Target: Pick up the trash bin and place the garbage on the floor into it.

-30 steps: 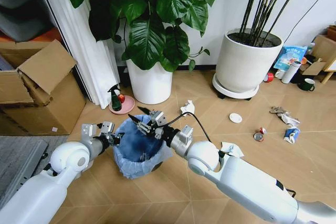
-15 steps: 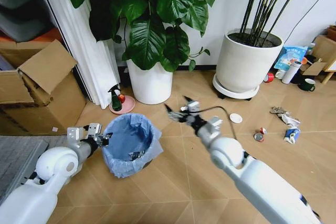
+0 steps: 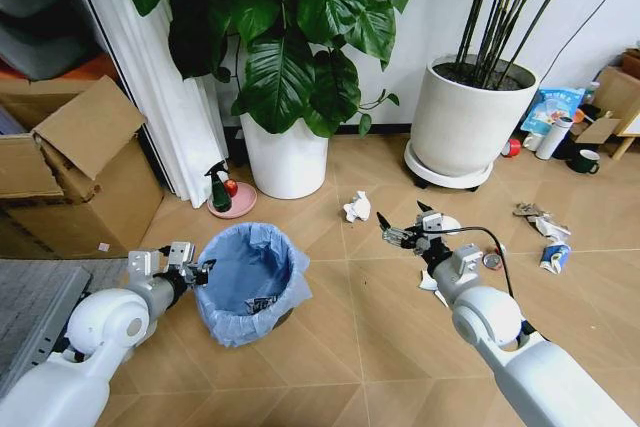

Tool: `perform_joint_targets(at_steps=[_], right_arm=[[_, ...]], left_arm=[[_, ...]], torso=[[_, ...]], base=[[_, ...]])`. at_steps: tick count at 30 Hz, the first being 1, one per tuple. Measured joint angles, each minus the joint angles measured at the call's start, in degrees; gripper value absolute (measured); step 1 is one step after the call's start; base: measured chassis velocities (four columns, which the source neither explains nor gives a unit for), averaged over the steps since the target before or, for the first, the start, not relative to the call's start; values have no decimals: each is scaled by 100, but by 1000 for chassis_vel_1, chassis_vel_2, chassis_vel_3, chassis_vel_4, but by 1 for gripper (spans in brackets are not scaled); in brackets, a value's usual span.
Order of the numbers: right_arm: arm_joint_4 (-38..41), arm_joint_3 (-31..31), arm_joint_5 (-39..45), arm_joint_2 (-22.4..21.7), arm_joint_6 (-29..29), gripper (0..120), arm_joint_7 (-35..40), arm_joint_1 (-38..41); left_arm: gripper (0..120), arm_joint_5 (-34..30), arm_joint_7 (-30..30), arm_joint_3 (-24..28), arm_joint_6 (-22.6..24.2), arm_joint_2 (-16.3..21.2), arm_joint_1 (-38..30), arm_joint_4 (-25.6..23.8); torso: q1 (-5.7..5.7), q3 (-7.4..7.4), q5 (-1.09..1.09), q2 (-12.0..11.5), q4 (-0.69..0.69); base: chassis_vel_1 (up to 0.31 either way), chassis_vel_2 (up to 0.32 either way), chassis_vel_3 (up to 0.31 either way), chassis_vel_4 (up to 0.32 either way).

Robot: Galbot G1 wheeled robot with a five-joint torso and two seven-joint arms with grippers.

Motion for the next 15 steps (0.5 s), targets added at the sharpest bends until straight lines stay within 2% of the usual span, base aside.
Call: perform_joint_targets(at_steps=[15], right_arm=[[-2,29,-68,77,70,100,-29,-145]], left_arm=[[0,-24,-4,19,-3,10,25,-93]], torso=[[1,1,0,0,0]], base=[[-71,-73,74,67]])
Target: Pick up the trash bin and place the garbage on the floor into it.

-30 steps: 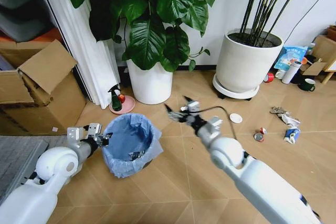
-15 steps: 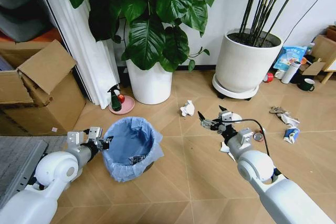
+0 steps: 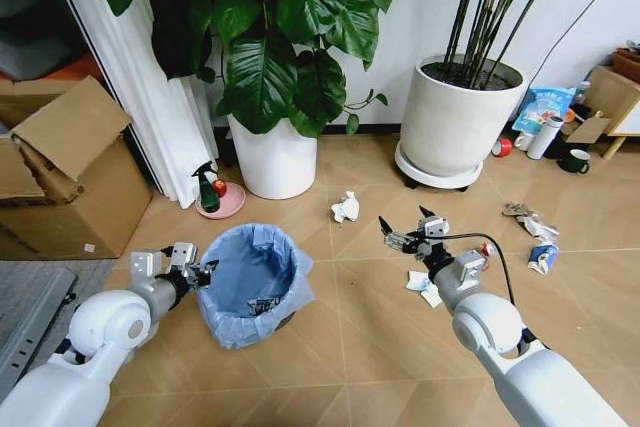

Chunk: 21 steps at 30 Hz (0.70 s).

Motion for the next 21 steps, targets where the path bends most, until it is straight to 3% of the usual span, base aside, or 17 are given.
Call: perform_joint_targets(at_steps=[21], right_arm=[[105,220,-238,59,123,100,-103,-438]], left_arm=[[0,2,-26,55,-6,-53,126,-161]], torso=[[0,0,0,0,-1]], base=[[-69,-60,67,58]])
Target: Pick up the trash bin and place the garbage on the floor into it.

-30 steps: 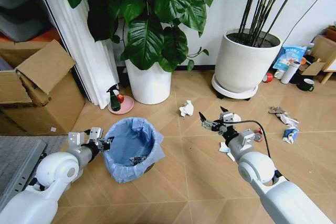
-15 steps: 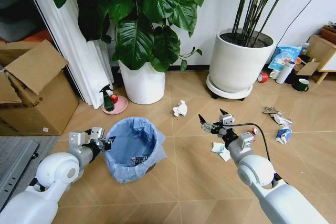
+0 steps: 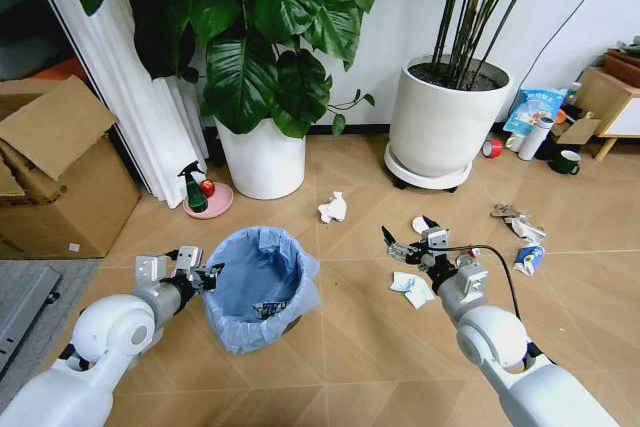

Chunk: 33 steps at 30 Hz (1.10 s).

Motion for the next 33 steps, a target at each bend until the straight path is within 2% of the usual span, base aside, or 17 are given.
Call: perform_joint_targets(at_steps=[33], right_arm=[[105,68,-138,9,56,100,-23,-237]], left_arm=[[0,9,2,-9,-24,0,124,-120]], torso=[[0,0,0,0,1]], base=[[-101,92,107,-99]])
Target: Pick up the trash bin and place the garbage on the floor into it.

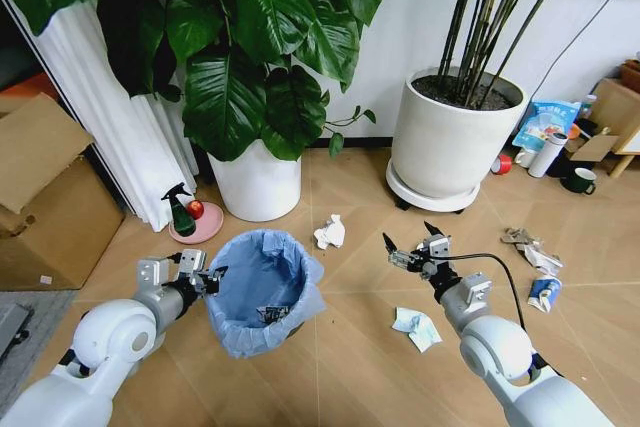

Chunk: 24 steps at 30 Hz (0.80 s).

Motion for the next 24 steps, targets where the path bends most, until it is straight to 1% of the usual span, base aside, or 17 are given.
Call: perform_joint_targets(at_steps=[24], right_arm=[[-32,6,-56,5,76,100,-96,-70]], left_arm=[[0,0,4,2,-11,-23,1,-7]], torso=[[0,0,-1,0,0]], base=[[-112,120,116,-117]])
